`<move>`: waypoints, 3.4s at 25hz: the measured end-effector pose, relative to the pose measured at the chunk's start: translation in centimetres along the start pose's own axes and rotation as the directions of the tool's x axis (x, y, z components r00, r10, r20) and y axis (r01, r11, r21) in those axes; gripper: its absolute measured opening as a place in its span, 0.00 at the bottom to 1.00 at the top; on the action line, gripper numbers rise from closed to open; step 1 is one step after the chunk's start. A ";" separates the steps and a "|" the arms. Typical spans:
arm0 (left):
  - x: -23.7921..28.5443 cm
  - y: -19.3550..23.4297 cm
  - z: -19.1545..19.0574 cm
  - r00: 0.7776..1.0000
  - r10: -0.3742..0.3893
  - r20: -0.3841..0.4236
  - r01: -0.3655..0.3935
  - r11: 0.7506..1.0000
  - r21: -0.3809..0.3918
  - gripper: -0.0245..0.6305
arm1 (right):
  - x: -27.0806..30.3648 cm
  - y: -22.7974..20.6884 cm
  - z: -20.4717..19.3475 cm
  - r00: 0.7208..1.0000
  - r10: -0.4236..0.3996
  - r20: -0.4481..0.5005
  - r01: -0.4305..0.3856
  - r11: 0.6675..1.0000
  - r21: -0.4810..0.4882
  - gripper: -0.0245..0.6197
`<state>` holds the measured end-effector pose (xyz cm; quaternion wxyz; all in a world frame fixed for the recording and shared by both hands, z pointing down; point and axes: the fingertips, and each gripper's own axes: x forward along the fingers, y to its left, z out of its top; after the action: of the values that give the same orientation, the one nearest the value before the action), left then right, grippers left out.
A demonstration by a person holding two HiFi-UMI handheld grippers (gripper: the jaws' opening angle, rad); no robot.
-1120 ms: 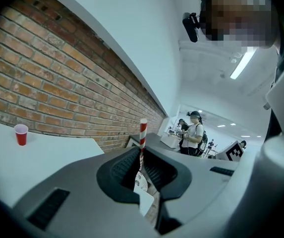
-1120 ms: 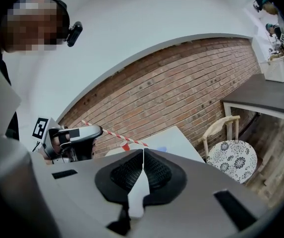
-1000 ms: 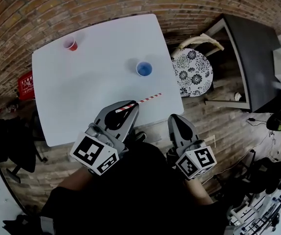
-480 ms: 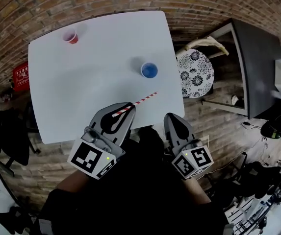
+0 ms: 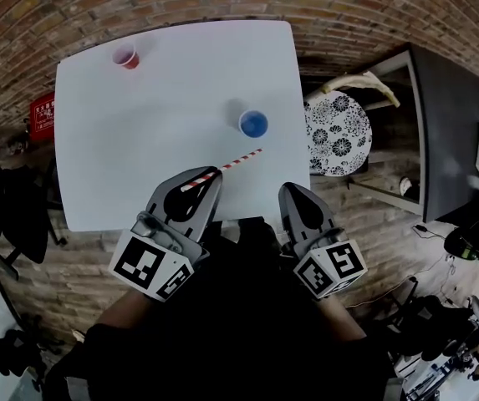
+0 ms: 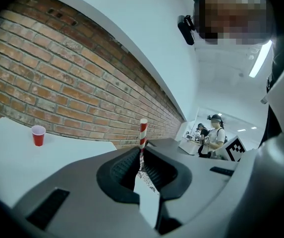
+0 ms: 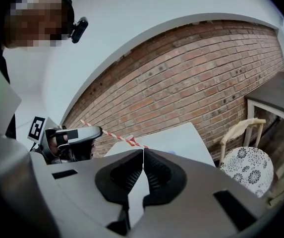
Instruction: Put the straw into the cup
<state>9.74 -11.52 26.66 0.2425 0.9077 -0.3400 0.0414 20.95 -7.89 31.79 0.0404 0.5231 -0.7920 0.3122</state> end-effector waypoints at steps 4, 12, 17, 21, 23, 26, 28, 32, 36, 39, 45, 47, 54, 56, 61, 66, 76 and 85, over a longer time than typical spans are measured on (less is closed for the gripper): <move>1.1 -0.1 -0.4 0.999 0.036 -0.005 -0.036 0.999 -0.002 0.09 | 0.3 -1.3 0.1 0.999 0.033 -0.007 -0.032 0.999 0.014 0.08; 3.0 1.1 -1.7 0.996 0.089 -0.028 -0.090 0.995 -0.031 0.09 | 1.9 -3.2 -0.6 0.996 0.070 -0.047 -0.068 0.997 0.047 0.08; 4.2 2.0 -2.2 0.994 0.099 -0.039 -0.101 0.994 -0.051 0.09 | 2.7 -4.1 -0.9 0.995 0.072 -0.070 -0.068 0.996 0.053 0.08; 4.9 2.5 -2.3 0.993 0.108 -0.043 -0.110 0.993 -0.044 0.09 | 3.2 -4.7 -0.9 0.995 0.066 -0.080 -0.061 0.996 0.061 0.08; 5.1 2.9 -2.4 0.992 0.114 -0.047 -0.116 0.992 -0.045 0.09 | 3.5 -5.0 -0.9 0.994 0.064 -0.086 -0.058 0.996 0.067 0.08; 5.5 3.6 -2.5 0.991 0.124 -0.051 -0.127 0.990 -0.057 0.09 | 3.8 -5.4 -0.9 0.994 0.063 -0.094 -0.056 0.996 0.073 0.08; 5.8 4.0 -2.6 0.990 0.129 -0.055 -0.132 0.990 -0.059 0.09 | 4.1 -5.5 -0.9 0.993 0.064 -0.097 -0.057 0.995 0.077 0.08; 6.5 4.9 -3.2 0.988 0.135 -0.069 -0.139 0.988 -0.064 0.09 | 4.8 -5.9 -1.1 0.992 0.064 -0.106 -0.055 0.995 0.080 0.08; 7.2 5.7 -3.8 0.987 0.140 -0.080 -0.146 0.987 -0.070 0.09 | 5.4 -6.5 -1.1 0.992 0.057 -0.111 -0.048 0.996 0.081 0.08; 7.7 6.0 -4.2 0.986 0.145 -0.088 -0.151 0.986 -0.073 0.09 | 5.7 -7.2 -1.1 0.992 0.049 -0.113 -0.040 0.996 0.082 0.08; 8.7 6.7 -4.8 0.983 0.148 -0.106 -0.157 0.985 -0.078 0.09 | 6.6 -7.7 -0.8 0.992 0.051 -0.119 -0.041 0.996 0.083 0.08; 9.0 6.8 -5.2 0.982 0.152 -0.114 -0.162 0.984 -0.080 0.09 | 6.8 -7.9 -0.9 0.991 0.052 -0.122 -0.042 0.995 0.087 0.08; 9.8 8.0 -5.9 0.979 0.160 -0.128 -0.171 0.982 -0.085 0.09 | 7.6 -8.6 -1.0 0.991 0.046 -0.129 -0.034 0.994 0.100 0.08; 9.9 8.3 -6.2 0.978 0.163 -0.133 -0.175 0.981 -0.086 0.09 | 7.9 -8.7 -1.3 0.990 0.047 -0.134 -0.033 0.994 0.103 0.08; 10.5 9.1 -6.9 0.975 0.167 -0.148 -0.181 0.980 -0.087 0.09 | 8.5 -8.9 -1.6 0.988 0.049 -0.145 -0.033 0.993 0.114 0.08; 11.0 9.3 -7.4 0.973 0.167 -0.159 -0.182 0.979 -0.089 0.09 | 8.7 -9.0 -1.9 0.987 0.052 -0.152 -0.033 0.992 0.124 0.08; 12.1 10.0 -8.4 0.971 0.162 -0.176 -0.182 0.977 -0.108 0.09 | 9.2 -9.7 -2.6 0.984 0.044 -0.172 -0.019 0.989 0.146 0.08; 12.9 10.7 -9.7 0.966 0.164 -0.199 -0.187 0.977 -0.102 0.09 | 9.6 -9.8 -2.8 0.984 0.041 -0.174 -0.014 0.987 0.157 0.08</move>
<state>13.69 -21.65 42.69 0.3233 0.8497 -0.3962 0.1286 24.32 -16.59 42.22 0.0651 0.4839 -0.7658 0.4186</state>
